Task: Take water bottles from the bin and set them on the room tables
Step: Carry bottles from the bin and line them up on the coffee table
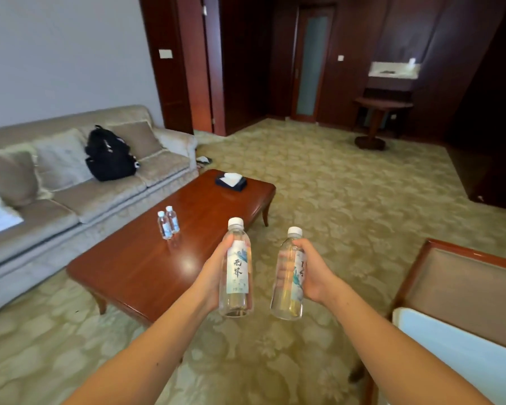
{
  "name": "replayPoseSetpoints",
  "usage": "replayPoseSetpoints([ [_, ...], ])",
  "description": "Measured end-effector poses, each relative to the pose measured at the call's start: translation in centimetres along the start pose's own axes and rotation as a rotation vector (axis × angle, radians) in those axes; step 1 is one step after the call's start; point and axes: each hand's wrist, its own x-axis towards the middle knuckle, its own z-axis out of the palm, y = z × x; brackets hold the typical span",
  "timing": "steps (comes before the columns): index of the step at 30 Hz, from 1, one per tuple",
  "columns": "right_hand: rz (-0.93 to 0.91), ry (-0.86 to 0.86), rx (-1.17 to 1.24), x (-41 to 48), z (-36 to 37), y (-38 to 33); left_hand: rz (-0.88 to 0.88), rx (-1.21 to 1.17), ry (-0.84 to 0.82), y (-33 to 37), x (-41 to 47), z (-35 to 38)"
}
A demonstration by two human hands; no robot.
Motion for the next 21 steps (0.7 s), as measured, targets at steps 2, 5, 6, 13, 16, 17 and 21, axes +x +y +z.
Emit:
replayPoseSetpoints([
  [2,0.006,-0.044,-0.024,1.3,1.8,0.0,0.024,-0.007,0.015,1.1,0.1,-1.6],
  [5,0.004,-0.104,-0.117,3.9,3.8,0.2,0.052,-0.036,0.030,2.4,0.0,-3.2],
  [6,-0.001,-0.121,-0.157,4.9,4.3,0.1,0.068,-0.034,0.047,2.7,0.1,-3.6],
  [13,0.002,-0.161,-0.352,12.4,7.4,-1.1,0.063,-0.228,0.002,5.3,3.8,-6.9],
  [16,0.003,-0.207,-0.366,16.5,8.4,-2.5,0.120,-0.227,0.038,6.4,7.1,-8.7],
  [17,0.011,-0.218,-0.361,18.0,8.7,-3.1,0.131,-0.220,0.050,7.0,8.3,-8.8],
  [21,0.063,-0.259,-0.347,24.2,9.2,-6.7,0.122,-0.265,0.083,9.7,14.6,-9.0],
])
